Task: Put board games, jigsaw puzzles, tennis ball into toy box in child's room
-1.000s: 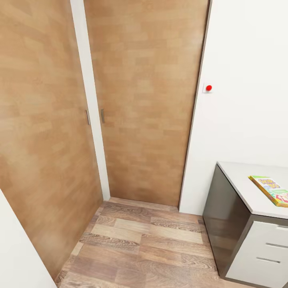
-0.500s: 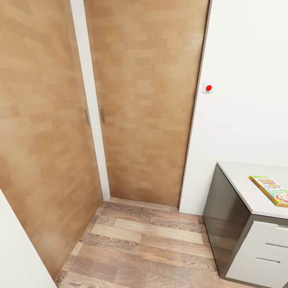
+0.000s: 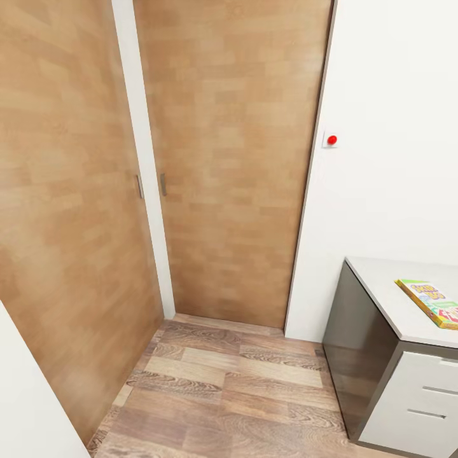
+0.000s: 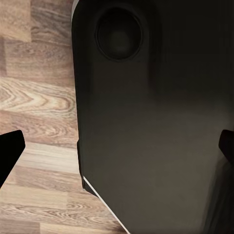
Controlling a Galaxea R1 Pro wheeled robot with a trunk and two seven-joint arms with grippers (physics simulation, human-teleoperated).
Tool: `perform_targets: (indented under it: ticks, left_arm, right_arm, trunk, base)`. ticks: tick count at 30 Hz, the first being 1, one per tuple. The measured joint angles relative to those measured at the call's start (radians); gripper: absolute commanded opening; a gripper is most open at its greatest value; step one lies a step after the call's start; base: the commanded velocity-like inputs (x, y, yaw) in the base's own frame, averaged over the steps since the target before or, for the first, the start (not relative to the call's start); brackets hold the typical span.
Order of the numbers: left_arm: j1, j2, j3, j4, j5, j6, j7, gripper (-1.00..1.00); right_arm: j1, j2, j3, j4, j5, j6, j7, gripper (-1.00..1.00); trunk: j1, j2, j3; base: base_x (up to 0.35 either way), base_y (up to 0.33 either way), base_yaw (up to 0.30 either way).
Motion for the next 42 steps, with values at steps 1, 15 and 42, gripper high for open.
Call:
perform_targets:
  ticks: [1,15,42]
  left_arm:
    - [0.000,0.000,0.000,0.000,0.000,0.000,0.000,1.00]
    - [0.004,-0.003,-0.001,-0.002,0.001,0.000,0.000,1.00]
    - [0.010,-0.008,0.001,-0.006,0.003,0.000,0.001,1.00]
  right_arm:
    - [0.000,0.000,0.000,0.000,0.000,0.000,0.000,1.00]
    - [-0.014,0.003,-0.001,-0.006,-0.004,0.001,-0.005,1.00]
    - [-0.041,0.006,-0.005,-0.018,-0.013,0.004,-0.015,1.00]
  trunk:
    - [0.000,0.000,0.000]
    - [0.000,0.000,0.000]
    - [0.000,0.000,0.000]
  base:
    - [0.000,0.000,0.000]
    - [0.000,0.000,-0.030]
    - [0.000,0.000,-0.228]
